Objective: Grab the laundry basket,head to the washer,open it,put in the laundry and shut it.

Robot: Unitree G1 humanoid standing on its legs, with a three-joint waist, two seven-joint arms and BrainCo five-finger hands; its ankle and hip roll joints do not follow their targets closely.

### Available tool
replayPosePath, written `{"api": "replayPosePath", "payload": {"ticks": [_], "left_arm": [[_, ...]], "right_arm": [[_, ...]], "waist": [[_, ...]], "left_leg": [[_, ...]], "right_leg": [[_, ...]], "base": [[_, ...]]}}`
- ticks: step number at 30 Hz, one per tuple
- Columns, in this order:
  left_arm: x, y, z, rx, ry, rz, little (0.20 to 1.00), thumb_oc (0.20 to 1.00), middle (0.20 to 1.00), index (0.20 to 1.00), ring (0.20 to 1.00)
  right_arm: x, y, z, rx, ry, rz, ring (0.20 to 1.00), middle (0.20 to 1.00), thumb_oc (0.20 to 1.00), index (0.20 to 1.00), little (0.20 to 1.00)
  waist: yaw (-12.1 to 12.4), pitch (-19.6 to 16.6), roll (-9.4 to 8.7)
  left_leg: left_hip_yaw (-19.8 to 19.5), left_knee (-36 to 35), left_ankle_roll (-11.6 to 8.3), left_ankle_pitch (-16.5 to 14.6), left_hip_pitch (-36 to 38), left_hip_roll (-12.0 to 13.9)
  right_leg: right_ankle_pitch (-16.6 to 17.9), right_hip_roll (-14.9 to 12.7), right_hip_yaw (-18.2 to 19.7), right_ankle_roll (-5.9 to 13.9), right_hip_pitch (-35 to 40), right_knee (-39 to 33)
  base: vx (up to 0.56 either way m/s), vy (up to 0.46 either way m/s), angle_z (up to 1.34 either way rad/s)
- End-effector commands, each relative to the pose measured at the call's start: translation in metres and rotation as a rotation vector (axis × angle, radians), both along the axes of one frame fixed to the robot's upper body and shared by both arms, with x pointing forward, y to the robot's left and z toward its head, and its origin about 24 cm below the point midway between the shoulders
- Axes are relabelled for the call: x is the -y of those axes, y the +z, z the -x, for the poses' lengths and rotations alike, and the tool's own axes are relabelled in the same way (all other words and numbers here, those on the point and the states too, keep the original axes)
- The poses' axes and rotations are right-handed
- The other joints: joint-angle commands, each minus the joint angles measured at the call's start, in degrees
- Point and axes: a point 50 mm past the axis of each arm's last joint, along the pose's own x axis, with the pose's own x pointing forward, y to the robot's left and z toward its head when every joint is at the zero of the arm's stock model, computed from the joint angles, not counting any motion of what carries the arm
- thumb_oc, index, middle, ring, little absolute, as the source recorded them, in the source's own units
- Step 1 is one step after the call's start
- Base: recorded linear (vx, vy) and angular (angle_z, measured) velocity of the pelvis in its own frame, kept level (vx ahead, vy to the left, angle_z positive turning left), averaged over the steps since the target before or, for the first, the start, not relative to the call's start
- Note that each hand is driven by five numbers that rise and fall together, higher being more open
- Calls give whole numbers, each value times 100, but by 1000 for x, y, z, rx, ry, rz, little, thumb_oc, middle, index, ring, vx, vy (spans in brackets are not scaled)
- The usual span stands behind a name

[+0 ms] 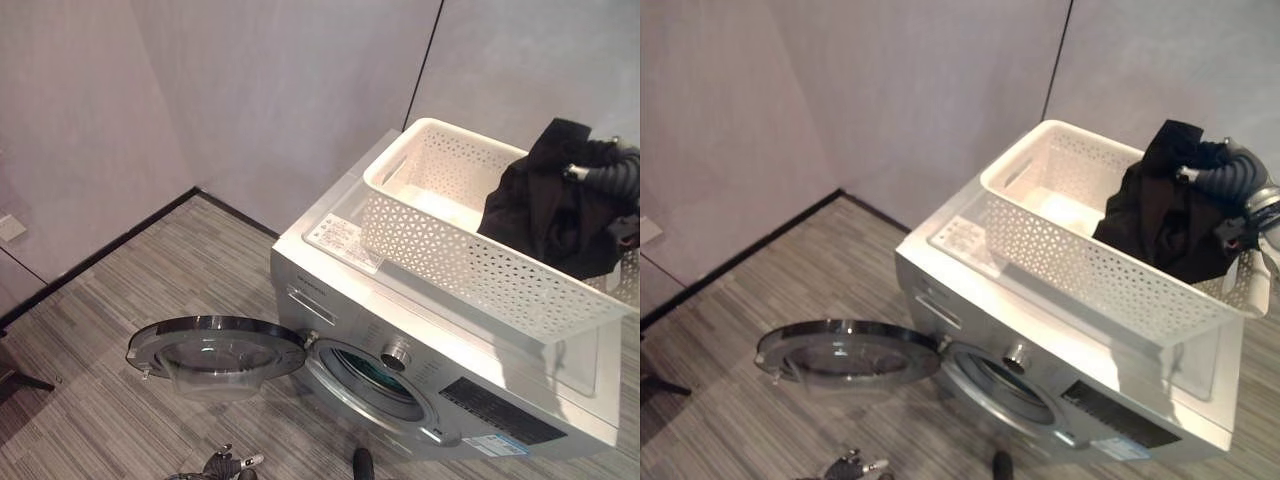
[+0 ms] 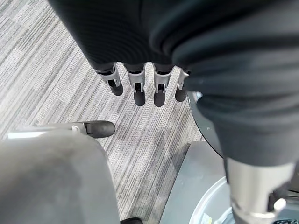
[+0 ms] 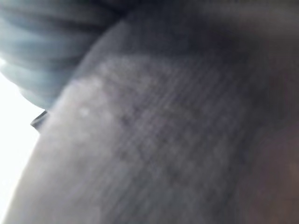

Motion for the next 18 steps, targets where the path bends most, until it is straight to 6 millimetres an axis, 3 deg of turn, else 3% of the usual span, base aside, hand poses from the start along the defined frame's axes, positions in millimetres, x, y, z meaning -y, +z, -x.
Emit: {"api": "replayPosePath", "payload": {"ticks": [1,6,10,18], "left_arm": [[-17,-3,22,-116,-36,-79,1000,1000,1000,1000,1000],[-21,-3,25,-133,-44,-107,1000,1000,1000,1000,1000],[-23,-2,26,-138,-43,-121,1000,1000,1000,1000,1000],[-20,-4,28,-152,-44,-119,1000,1000,1000,1000,1000]], "right_arm": [[-2,44,4,265,6,-97,200,200,200,200,200],[-2,87,11,446,-69,-82,200,200,200,200,200],[1,107,17,511,-161,2,200,200,200,200,200],[10,117,36,596,-275,97,200,200,200,200,200]], "waist": [[161,-140,-622],[219,-204,-623],[246,-235,-619],[197,-238,-595]], "left_leg": [[173,35,395,-443,641,-226],[158,35,463,-499,704,-315],[157,35,507,-539,748,-373],[171,35,599,-616,816,-481]], "right_leg": [[-314,-237,144,198,-117,443],[-291,-302,161,231,-48,453],[-272,-337,170,245,-26,463],[-222,-419,217,309,5,467]], "base": [[0,41,-3],[-3,40,0],[2,38,2],[-7,52,-3]]}}
